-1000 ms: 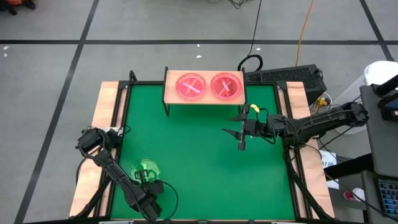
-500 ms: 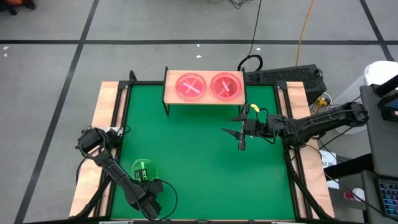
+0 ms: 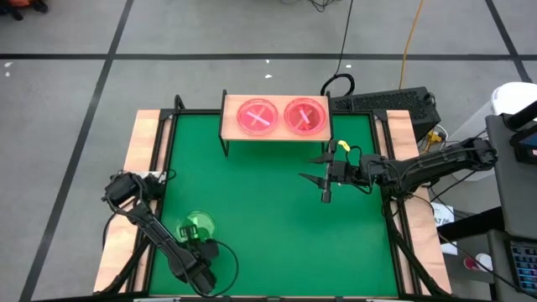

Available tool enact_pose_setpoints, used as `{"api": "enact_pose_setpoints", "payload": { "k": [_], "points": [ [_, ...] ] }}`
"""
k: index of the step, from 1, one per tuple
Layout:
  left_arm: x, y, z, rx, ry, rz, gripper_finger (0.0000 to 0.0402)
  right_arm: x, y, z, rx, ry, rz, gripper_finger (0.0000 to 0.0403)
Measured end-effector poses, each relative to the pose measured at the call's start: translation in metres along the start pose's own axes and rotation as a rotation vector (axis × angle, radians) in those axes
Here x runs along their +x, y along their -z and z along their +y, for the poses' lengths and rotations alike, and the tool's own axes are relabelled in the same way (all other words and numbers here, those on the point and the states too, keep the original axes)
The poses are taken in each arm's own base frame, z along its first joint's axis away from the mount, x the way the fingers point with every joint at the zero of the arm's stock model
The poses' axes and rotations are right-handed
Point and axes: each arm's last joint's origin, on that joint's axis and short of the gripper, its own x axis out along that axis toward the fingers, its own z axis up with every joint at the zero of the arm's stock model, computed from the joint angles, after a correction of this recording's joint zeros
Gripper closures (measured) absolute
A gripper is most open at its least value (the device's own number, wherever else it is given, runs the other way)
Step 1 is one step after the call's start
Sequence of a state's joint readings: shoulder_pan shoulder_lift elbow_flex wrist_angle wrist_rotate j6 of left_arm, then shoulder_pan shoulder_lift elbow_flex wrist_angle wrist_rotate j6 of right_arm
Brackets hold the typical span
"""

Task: Place and stack plates onto a shelf
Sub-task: Stack the green plate on top of the pink plate on the shelf

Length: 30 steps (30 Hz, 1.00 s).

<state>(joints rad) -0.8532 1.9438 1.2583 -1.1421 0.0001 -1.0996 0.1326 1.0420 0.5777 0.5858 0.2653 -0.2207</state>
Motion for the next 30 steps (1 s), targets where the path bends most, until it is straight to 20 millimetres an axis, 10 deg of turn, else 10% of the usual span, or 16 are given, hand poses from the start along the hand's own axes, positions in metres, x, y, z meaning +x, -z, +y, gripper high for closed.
{"api": "enact_pose_setpoints", "payload": {
  "k": [30],
  "points": [
    [-0.017,0.016,-0.003,0.113,-0.049,-0.190,0.0307,0.000,0.001,0.000,0.019,-0.003,0.013,0.0234]
  ]
}}
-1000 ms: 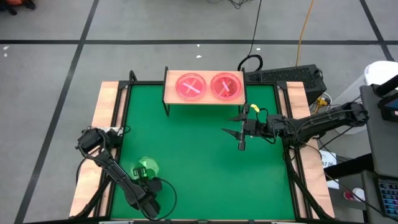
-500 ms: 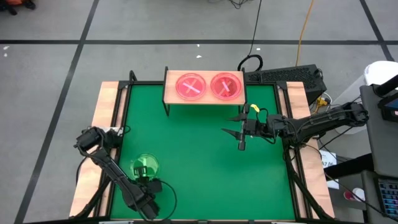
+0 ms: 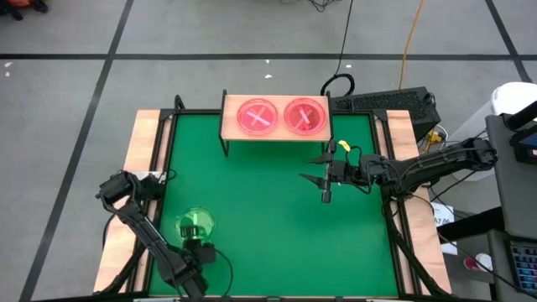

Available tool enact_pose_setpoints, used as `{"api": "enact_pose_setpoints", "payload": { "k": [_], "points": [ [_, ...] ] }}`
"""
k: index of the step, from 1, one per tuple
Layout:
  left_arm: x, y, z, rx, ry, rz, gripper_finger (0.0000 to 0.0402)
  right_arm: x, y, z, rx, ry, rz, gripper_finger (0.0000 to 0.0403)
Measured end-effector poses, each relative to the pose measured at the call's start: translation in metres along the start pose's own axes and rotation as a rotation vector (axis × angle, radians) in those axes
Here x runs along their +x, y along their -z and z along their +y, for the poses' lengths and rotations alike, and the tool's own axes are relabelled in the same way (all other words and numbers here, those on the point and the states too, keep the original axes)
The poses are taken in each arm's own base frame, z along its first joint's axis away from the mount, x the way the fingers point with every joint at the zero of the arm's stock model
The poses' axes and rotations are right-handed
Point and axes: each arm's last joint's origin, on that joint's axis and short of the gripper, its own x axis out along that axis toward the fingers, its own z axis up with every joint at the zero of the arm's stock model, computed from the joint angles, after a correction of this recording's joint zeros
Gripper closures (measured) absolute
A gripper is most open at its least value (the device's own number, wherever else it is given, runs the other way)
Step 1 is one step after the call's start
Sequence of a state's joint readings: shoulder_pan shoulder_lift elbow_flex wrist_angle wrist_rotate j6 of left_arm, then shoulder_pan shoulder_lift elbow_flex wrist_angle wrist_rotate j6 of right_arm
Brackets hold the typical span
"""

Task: Place and stack plates onto a shelf
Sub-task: Stack the green plate on top of the pink plate on the shelf

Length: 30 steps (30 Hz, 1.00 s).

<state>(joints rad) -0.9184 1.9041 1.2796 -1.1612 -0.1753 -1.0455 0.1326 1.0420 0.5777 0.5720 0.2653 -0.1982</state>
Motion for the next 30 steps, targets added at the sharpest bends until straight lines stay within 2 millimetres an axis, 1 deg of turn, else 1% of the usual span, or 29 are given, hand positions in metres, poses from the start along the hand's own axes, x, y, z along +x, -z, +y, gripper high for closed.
{"api": "enact_pose_setpoints", "payload": {
  "k": [4,10,17,26,30],
  "points": [
    [0.010,0.001,-0.002,-0.007,0.034,-0.020,0.0307,0.000,0.000,0.000,0.000,0.000,0.000,0.0234],
    [0.019,0.006,0.005,-0.005,-0.035,0.008,0.0307,0.000,0.000,0.000,0.000,0.000,0.000,0.0234],
    [0.029,0.010,0.010,-0.002,-0.066,0.026,0.0307,0.000,0.000,0.000,0.000,0.000,0.000,0.0234],
    [0.030,0.011,0.013,-0.003,-0.084,0.034,0.0307,0.000,0.000,0.000,0.000,0.000,0.000,0.0234],
    [0.023,0.011,0.017,0.029,-0.139,0.073,0.0307,0.000,0.000,0.000,0.000,0.000,0.001,0.0234]
  ]
}}
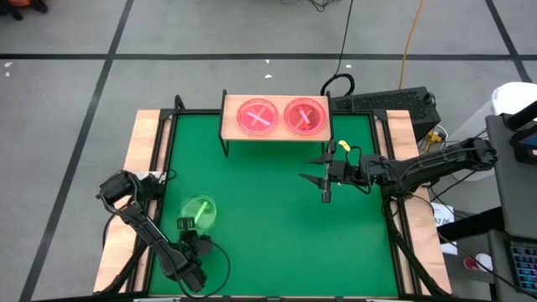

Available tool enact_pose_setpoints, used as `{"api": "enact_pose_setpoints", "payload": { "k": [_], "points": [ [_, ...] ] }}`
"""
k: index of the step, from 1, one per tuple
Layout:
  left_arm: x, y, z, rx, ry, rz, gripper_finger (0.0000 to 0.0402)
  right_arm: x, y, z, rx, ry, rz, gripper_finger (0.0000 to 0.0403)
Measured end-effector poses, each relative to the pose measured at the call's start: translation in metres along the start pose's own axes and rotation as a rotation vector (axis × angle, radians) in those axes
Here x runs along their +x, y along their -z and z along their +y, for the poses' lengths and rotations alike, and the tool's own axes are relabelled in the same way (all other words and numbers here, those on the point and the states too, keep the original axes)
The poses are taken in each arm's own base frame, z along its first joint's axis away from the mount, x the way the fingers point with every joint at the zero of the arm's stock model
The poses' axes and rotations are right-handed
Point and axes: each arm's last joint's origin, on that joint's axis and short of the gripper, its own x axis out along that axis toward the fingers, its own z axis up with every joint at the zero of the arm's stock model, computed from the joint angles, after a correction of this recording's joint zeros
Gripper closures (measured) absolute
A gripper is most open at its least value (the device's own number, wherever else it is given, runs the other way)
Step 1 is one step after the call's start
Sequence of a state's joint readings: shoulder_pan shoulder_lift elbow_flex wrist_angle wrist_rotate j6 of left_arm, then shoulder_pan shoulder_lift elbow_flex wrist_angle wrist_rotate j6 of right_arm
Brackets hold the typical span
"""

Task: Place and stack plates onto a shelf
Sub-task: Stack the green plate on top of the pink plate on the shelf

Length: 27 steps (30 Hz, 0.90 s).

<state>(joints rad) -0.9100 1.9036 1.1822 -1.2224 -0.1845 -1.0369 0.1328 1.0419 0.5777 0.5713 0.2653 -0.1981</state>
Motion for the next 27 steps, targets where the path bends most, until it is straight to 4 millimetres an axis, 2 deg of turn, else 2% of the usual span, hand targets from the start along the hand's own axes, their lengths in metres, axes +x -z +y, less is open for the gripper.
{"api": "enact_pose_setpoints", "payload": {
  "k": [4,16,23,27],
  "points": [
    [-0.006,0.002,0.005,0.022,-0.056,0.022,0.0307,0.000,0.000,0.000,0.002,0.000,0.000,0.0234],
    [-0.005,-0.006,0.000,0.030,-0.017,-0.072,0.0307,0.000,0.000,0.000,0.003,0.000,0.000,0.0234],
    [0.007,-0.006,0.007,0.033,-0.083,-0.093,0.0307,0.000,0.000,0.000,0.003,0.000,0.000,0.0234],
    [0.012,-0.012,0.005,0.045,-0.041,-0.114,0.0307,0.000,0.000,0.000,0.002,0.000,0.000,0.0234]
  ]
}}
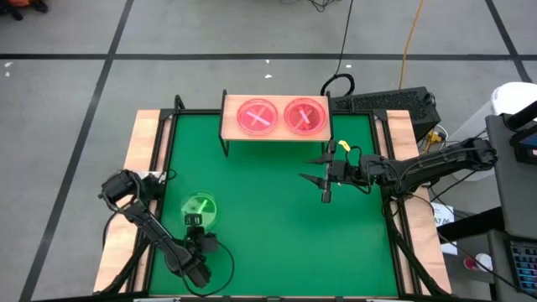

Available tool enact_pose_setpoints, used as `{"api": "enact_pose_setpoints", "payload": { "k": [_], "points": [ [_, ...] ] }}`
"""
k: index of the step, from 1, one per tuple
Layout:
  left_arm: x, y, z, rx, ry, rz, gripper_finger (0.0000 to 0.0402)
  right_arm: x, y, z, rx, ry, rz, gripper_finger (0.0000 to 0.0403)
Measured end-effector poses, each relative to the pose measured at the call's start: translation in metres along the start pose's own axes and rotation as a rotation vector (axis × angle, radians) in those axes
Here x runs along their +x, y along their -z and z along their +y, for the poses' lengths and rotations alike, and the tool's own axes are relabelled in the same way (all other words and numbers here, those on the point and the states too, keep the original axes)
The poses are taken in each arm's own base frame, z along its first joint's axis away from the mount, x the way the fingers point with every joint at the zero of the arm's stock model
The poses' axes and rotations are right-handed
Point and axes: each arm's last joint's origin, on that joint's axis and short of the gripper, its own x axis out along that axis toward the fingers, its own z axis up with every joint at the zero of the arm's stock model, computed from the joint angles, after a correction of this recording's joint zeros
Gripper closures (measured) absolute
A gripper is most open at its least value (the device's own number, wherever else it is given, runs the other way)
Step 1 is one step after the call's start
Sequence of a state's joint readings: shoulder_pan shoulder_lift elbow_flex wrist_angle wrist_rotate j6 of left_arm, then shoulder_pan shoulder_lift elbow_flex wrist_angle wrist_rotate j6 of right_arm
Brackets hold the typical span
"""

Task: Place and stack plates onto a shelf
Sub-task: Stack the green plate on top of the pink plate on the shelf

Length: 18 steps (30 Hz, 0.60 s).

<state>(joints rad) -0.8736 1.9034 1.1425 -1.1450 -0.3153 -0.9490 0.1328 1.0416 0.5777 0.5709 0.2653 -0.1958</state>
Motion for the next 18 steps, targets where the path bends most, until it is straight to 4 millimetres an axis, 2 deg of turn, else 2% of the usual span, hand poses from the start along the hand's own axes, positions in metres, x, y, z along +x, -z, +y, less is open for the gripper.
{"api": "enact_pose_setpoints", "payload": {
  "k": [15,18],
  "points": [
    [0.0037,-0.0073,0.0066,-0.001,-0.017,0.003,0.0307,0.0000,0.0001,0.0001,0.000,0.000,0.001,0.0234],
    [0.0101,-0.0067,0.0073,-0.008,-0.014,0.003,0.0307,0.0000,0.0001,0.0001,0.000,0.000,0.001,0.0234]
  ]
}}
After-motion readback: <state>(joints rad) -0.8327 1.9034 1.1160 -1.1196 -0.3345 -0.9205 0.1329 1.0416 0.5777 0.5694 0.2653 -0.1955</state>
